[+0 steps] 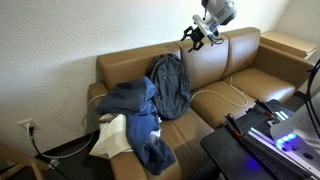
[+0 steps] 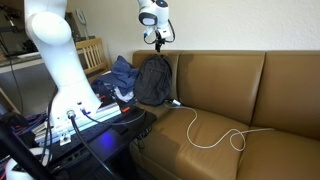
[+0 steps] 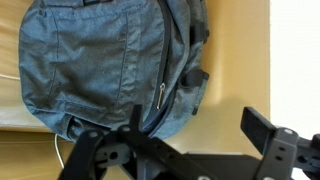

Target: Move the black bag to the right

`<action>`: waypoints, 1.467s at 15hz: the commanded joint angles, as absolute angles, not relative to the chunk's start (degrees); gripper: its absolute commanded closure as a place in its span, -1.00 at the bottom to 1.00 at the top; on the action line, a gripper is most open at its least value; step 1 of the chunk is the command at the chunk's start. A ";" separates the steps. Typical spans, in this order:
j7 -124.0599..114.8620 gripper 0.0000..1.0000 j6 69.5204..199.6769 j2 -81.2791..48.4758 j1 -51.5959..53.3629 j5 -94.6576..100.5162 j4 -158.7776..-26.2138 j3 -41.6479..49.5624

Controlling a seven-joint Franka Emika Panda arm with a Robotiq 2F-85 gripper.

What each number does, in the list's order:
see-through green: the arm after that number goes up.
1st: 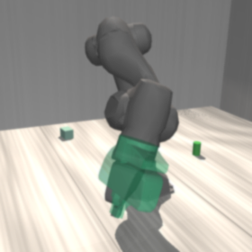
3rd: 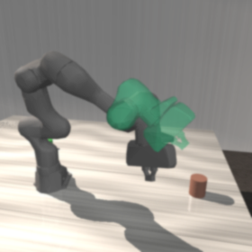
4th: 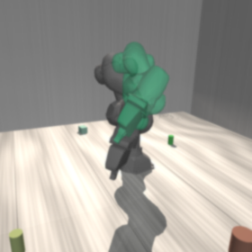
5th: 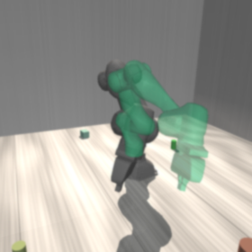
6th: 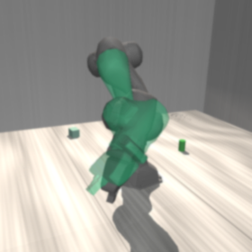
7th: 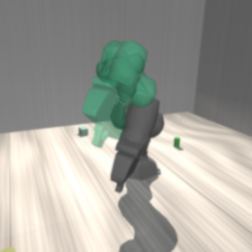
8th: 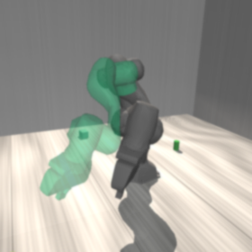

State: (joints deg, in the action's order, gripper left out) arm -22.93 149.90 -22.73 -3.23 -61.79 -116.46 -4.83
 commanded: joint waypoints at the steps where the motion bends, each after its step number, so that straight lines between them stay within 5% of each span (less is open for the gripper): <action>1: -22.77 -1.00 149.34 -22.65 -1.62 -62.39 -116.35 -3.07; 8: -37.93 -1.00 142.54 -27.14 3.97 -40.25 -114.23 2.02; 14: -37.95 -1.00 143.24 -26.62 3.40 -38.70 -113.64 0.40; 17: -37.71 -1.00 153.71 -24.74 6.86 -33.09 -117.18 1.14; 22: -38.96 -1.00 149.76 -26.48 4.59 -34.07 -114.56 -0.11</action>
